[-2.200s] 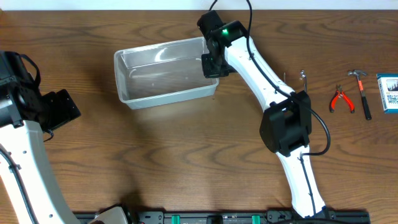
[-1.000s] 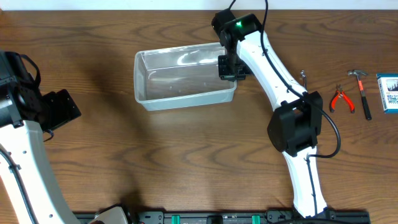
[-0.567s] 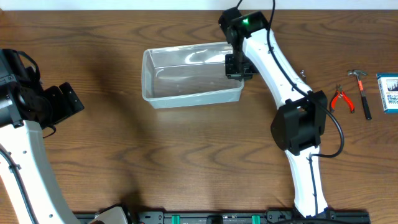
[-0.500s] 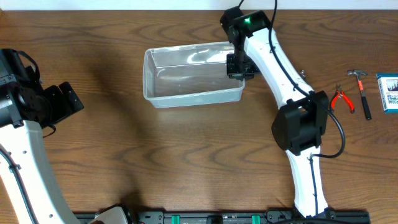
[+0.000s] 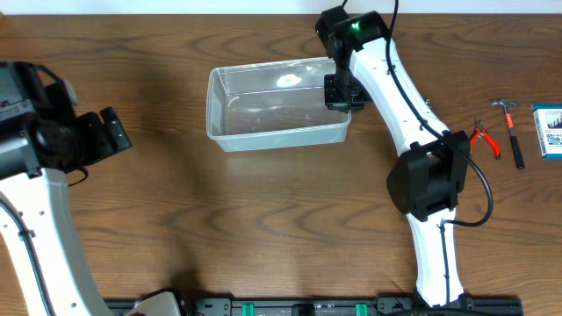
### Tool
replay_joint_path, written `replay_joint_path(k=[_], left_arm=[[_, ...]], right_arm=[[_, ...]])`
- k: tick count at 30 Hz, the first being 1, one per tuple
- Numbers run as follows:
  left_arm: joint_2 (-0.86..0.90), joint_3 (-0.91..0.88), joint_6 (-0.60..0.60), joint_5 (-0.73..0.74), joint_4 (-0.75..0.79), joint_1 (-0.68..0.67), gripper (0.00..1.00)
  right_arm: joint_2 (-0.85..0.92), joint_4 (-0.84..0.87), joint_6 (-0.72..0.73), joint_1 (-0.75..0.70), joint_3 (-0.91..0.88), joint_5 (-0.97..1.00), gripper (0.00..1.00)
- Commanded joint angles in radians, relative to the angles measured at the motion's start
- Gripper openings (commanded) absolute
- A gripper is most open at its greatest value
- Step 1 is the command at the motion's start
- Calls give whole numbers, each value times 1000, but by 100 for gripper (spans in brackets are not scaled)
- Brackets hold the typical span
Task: Pack container
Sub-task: 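Move the left gripper to the container's left rim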
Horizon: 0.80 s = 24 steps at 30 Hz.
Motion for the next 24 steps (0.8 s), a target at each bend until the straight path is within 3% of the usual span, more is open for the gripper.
replay_joint_path(k=[1,11,17,24], left_arm=[[0,19,27,18,6,-28,98],[0,19,27,23,14,-47,98],[8,19,77,133,18,-47,98],[61,19,98,148,18,-91,98]], right_arm=[[-30,-18,-27,-11,1,39,1],[-30,-50,-34,-11,-1,39,1],[-30,-56,-41,-14,-2,39,2],[-30,-56,-46,-26,-6,37,1]])
